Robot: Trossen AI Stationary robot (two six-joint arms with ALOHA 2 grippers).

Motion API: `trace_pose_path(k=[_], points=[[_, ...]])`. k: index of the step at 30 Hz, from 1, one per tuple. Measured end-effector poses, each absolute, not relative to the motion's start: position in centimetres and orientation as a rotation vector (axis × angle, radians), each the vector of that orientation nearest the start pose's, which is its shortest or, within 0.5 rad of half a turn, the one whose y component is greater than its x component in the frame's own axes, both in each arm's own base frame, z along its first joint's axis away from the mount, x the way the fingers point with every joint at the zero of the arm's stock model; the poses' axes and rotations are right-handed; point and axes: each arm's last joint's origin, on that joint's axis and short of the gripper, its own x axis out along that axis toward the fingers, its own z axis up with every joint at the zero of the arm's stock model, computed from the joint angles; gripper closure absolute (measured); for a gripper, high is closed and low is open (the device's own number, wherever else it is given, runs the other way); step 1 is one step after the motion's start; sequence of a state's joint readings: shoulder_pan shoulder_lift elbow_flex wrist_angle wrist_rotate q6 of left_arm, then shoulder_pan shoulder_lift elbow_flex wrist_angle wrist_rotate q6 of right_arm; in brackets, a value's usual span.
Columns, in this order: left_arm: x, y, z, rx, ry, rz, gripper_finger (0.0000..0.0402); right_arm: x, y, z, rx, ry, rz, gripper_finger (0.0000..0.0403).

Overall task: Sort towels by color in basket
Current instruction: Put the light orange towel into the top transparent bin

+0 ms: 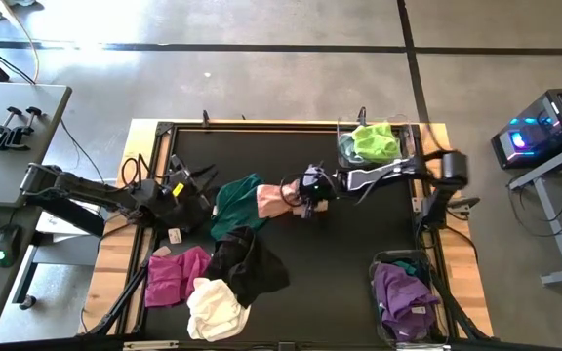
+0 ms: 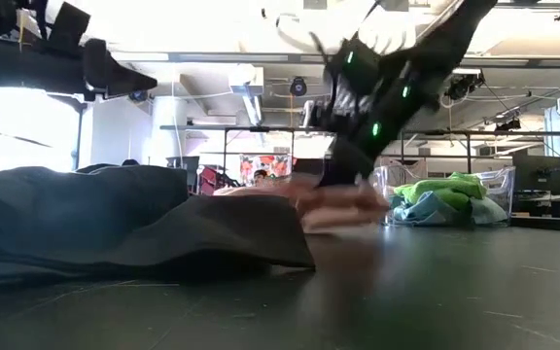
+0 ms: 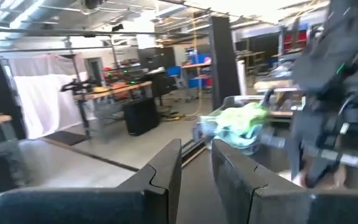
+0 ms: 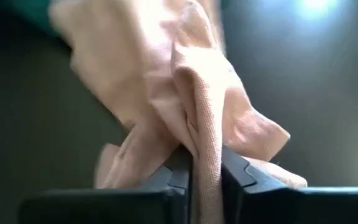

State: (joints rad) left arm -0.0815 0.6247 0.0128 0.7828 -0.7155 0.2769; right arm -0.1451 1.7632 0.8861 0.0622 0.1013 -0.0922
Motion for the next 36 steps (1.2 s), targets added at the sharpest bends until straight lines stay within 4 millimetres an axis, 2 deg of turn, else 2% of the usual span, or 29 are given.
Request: trace_pose_path(k=[3, 7, 10, 14, 17, 20, 23, 28, 32, 36], points=[[12.9, 1.2, 18.5, 0.222, -0.092, 0.686, 0.0323, 32.2, -4.4, 17.9, -0.177, 0.844, -0.324, 0.0359], [12.7, 1.6, 19.2, 0.250, -0.144, 0.719, 0.0323, 29.9, -3.0, 23.0, -0.327, 0.895, -0.482, 0.0378], [12.6, 1.6, 19.7, 0.260, -0.192, 0.716, 0.0323, 28.1, -2.8, 27.5, -0.350, 0.906, -0.567, 0.0385], [12.6, 1.5, 19.9, 0.261, -0.219, 0.696, 0.0323, 25.5, -4.4, 32.6, -0.264, 0.959, -0.701, 0.0383], [12.7, 1.5, 19.8, 0.260, -0.211, 0.673, 0.0323, 23.3, -6.6, 35.1, -0.189, 1.038, -0.812, 0.0376], [12.8, 1.5, 19.5, 0.239, -0.194, 0.653, 0.0323, 21.5, -9.1, 35.9, -0.143, 1.143, -0.896, 0.0378], [12.9, 1.5, 19.2, 0.237, -0.172, 0.648, 0.0323, 19.8, -11.7, 35.5, -0.089, 1.241, -0.914, 0.0381], [12.8, 1.5, 19.3, 0.241, -0.180, 0.650, 0.0323, 18.5, -16.0, 33.0, -0.019, 1.333, -0.875, 0.0379], [12.8, 1.5, 19.3, 0.242, -0.177, 0.650, 0.0323, 18.8, -18.7, 30.7, 0.023, 1.290, -0.700, 0.0379], [12.8, 1.5, 19.3, 0.242, -0.177, 0.650, 0.0323, 19.0, -20.9, 28.4, -0.014, 1.328, -0.570, 0.0379]])
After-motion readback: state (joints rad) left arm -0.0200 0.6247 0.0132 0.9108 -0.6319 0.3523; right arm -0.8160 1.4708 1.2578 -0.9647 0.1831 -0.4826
